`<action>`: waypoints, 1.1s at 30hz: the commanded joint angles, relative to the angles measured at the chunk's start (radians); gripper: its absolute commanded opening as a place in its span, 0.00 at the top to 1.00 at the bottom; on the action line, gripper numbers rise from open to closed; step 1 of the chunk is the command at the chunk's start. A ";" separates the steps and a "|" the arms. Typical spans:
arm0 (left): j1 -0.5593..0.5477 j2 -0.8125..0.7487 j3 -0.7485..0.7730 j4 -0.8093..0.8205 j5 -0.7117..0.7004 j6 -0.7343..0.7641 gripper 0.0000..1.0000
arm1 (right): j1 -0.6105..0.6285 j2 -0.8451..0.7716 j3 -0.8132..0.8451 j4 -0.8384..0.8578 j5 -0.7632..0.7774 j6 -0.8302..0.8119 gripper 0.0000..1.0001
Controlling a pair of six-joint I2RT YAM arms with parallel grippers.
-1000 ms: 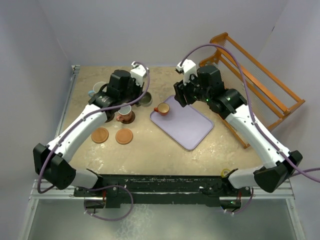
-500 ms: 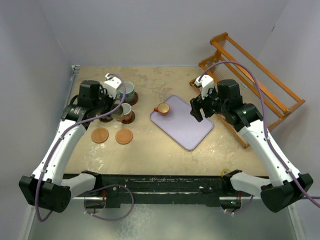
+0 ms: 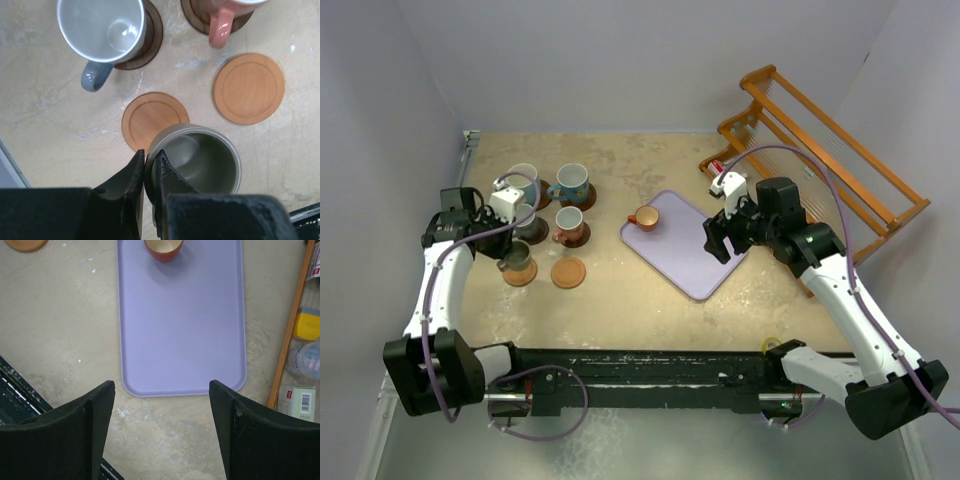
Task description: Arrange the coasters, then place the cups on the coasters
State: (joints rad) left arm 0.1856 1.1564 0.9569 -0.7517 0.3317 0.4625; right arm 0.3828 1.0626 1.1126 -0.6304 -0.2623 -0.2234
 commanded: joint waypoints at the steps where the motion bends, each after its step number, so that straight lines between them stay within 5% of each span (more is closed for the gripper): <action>1: 0.053 0.062 -0.025 0.075 0.115 0.101 0.97 | -0.005 -0.008 -0.013 0.027 -0.042 -0.026 0.22; 33: 0.149 0.358 -0.021 0.147 0.176 0.262 0.97 | -0.014 0.003 -0.051 0.039 -0.020 -0.042 0.22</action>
State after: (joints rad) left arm 0.3271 1.5089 0.9180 -0.6254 0.4614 0.6827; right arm 0.3725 1.0603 1.0706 -0.6224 -0.2790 -0.2481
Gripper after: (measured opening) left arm 0.061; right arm 0.780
